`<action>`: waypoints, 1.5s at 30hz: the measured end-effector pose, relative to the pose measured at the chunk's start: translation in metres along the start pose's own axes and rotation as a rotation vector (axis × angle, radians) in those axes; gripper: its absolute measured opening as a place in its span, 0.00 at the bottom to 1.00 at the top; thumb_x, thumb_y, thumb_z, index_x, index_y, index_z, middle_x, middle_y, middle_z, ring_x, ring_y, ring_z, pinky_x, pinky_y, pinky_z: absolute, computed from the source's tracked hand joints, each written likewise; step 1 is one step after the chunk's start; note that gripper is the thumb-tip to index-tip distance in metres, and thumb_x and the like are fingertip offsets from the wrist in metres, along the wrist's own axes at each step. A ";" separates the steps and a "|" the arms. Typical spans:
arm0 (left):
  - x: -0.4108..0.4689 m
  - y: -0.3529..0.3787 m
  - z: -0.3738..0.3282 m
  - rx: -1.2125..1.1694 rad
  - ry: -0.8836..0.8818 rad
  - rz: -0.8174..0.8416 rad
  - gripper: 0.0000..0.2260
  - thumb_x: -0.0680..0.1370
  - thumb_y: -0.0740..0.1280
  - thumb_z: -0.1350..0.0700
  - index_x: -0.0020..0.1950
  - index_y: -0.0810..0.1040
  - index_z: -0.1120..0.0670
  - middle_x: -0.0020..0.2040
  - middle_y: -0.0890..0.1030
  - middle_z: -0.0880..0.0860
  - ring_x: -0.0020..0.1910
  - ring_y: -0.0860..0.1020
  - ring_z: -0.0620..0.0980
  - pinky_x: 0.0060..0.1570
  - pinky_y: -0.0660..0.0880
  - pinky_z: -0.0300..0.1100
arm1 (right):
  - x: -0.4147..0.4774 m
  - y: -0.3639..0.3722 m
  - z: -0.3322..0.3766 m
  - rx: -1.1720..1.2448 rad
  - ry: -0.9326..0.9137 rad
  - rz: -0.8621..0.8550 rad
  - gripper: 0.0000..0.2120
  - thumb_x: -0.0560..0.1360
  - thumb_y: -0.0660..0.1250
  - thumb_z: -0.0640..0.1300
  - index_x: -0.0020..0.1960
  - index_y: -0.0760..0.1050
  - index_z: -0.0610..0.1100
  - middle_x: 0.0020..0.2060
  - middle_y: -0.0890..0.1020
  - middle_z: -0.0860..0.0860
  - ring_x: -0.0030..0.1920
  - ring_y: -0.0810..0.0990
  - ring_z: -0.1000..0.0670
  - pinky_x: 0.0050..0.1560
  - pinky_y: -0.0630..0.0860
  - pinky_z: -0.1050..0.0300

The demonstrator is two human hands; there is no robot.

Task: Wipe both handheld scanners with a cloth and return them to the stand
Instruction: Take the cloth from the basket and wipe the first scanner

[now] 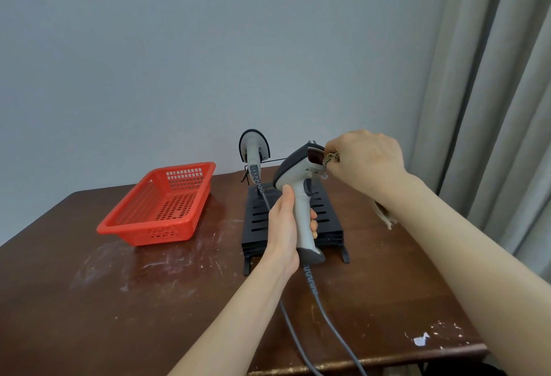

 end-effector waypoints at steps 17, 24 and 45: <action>0.003 0.000 0.002 -0.038 -0.055 0.013 0.23 0.79 0.58 0.40 0.51 0.73 0.61 0.29 0.74 0.53 0.22 0.70 0.47 0.22 0.68 0.38 | -0.005 0.013 -0.014 0.471 -0.011 -0.022 0.12 0.71 0.63 0.44 0.47 0.80 0.58 0.44 0.83 0.53 0.46 0.78 0.47 0.41 0.73 0.56; 0.002 -0.004 0.002 -0.032 -0.037 -0.005 0.22 0.80 0.58 0.42 0.52 0.74 0.61 0.29 0.75 0.53 0.23 0.70 0.48 0.23 0.68 0.39 | -0.001 0.007 -0.024 0.251 0.129 -0.088 0.13 0.73 0.60 0.43 0.49 0.81 0.54 0.46 0.82 0.51 0.41 0.73 0.46 0.38 0.66 0.58; 0.000 0.000 0.003 -0.049 -0.062 0.013 0.20 0.79 0.58 0.42 0.51 0.75 0.59 0.29 0.74 0.53 0.23 0.70 0.47 0.23 0.68 0.38 | 0.001 0.019 -0.034 0.640 0.199 0.028 0.05 0.76 0.65 0.46 0.47 0.79 0.48 0.35 0.79 0.53 0.38 0.77 0.54 0.32 0.69 0.65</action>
Point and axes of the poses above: each hand's wrist, its own x-axis towards the middle knuckle, its own y-axis out of the palm, z = x × y, the point moved 3 cm from there along x, towards the middle knuckle
